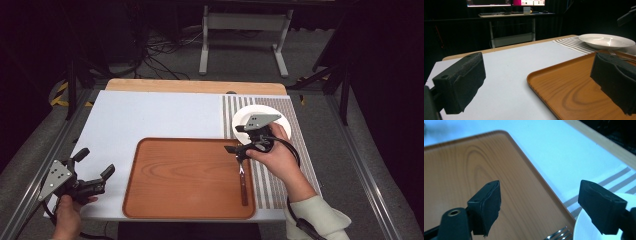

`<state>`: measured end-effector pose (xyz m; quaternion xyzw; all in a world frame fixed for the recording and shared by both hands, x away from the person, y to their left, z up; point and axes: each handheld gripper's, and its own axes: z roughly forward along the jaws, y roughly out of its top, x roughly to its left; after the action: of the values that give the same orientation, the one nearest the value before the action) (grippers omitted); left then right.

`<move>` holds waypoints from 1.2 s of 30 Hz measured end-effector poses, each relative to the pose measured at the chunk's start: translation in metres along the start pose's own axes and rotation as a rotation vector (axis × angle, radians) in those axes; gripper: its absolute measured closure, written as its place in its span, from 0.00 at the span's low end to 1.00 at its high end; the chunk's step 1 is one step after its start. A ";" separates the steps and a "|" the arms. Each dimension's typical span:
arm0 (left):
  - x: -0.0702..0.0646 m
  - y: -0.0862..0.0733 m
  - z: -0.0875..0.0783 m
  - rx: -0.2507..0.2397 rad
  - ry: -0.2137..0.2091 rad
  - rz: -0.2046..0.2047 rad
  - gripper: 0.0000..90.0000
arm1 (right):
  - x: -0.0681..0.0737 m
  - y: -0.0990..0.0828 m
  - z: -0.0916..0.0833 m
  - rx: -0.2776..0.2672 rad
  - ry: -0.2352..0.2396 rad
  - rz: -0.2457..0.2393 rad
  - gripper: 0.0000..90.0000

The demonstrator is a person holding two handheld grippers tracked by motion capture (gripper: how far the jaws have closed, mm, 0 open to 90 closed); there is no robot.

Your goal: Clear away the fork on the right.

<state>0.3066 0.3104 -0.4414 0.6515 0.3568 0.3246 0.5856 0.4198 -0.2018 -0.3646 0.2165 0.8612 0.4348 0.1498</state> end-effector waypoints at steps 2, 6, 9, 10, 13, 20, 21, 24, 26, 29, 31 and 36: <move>0.000 0.000 0.000 -0.001 0.000 0.000 0.01 | 0.001 0.000 -0.006 -0.042 0.002 -0.007 0.19; 0.000 0.000 0.000 0.000 0.001 0.000 0.01 | 0.002 -0.003 -0.016 -0.100 -0.002 -0.015 0.16; 0.000 0.000 0.000 0.000 0.002 -0.001 0.01 | 0.001 -0.006 -0.023 -0.143 -0.009 -0.007 0.12; 0.000 0.000 0.000 0.000 0.002 -0.001 0.01 | 0.001 -0.008 -0.026 -0.162 -0.007 -0.008 0.12; 0.000 0.000 0.000 -0.003 0.003 -0.002 0.01 | 0.003 -0.014 -0.034 -0.209 -0.014 -0.019 0.11; -0.001 0.000 0.000 -0.003 0.003 -0.001 0.01 | 0.001 -0.027 -0.048 -0.293 -0.046 0.014 0.09; -0.001 0.000 0.000 -0.003 0.003 -0.002 0.01 | 0.001 -0.029 -0.051 -0.310 -0.054 0.024 0.09; 0.000 0.000 0.000 0.000 0.003 -0.001 0.01 | 0.000 -0.036 -0.057 -0.359 -0.065 0.042 0.08; 0.000 0.000 0.000 0.000 0.003 -0.001 0.01 | 0.000 -0.040 -0.061 -0.370 -0.080 0.046 0.07; 0.000 0.000 0.000 -0.001 0.004 -0.002 0.01 | 0.000 -0.047 -0.066 -0.347 -0.125 0.020 0.05; -0.001 0.000 0.000 -0.004 0.005 -0.003 0.01 | 0.000 -0.052 -0.070 -0.335 -0.137 0.018 0.03; -0.001 0.000 0.001 -0.003 0.005 -0.002 0.01 | -0.003 -0.066 -0.077 -0.354 -0.164 0.066 0.03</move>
<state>0.3065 0.3092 -0.4414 0.6493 0.3584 0.3261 0.5862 0.3717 -0.2905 -0.3736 0.2496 0.7488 0.5649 0.2405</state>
